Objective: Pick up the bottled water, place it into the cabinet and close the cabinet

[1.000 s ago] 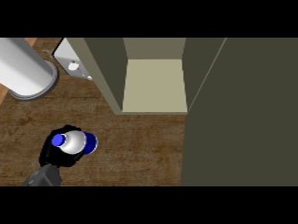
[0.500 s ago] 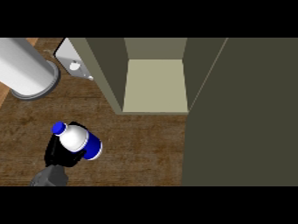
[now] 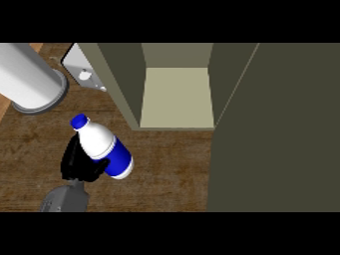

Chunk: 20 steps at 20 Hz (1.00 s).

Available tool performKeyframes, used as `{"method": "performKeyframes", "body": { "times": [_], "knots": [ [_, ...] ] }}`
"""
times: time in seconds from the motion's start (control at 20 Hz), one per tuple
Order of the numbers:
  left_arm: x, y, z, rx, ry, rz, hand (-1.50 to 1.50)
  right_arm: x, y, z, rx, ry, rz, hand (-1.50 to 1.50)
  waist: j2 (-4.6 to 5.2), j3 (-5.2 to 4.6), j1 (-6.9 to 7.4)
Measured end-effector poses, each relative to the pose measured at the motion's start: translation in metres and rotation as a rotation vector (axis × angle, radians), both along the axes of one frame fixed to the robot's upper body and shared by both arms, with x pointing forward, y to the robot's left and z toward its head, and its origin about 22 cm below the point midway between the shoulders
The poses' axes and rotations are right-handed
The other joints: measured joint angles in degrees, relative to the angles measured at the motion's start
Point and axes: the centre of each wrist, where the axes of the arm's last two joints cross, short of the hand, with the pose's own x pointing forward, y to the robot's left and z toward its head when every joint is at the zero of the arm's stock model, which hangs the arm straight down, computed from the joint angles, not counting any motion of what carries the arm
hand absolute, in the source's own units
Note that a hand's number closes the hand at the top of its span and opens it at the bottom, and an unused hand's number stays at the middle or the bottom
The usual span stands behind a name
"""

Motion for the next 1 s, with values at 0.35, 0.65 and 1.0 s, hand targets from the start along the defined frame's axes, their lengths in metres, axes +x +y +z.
{"method": "performKeyframes", "body": {
  "times": [0.35, 0.65, 1.0],
  "knots": [
    [0.023, -0.049, 0.049, 0.052, -0.047, -0.005, 1.5, -0.003, 0.01, 0.004, 0.007, 0.003, 0.019, -1.5, 0.1, -0.03, -0.43],
    [0.044, -0.089, 0.083, 0.114, -0.054, 0.0, 1.5, -0.003, 0.012, 0.003, 0.008, -0.002, 0.022, -1.5, 0.18, -0.05, -0.69],
    [0.062, -0.119, 0.097, 0.23, -0.085, 0.072, 1.5, 0.011, 0.011, -0.002, 0.016, -0.005, 0.024, -1.5, -0.05, -0.1, -0.56]
  ]
}}
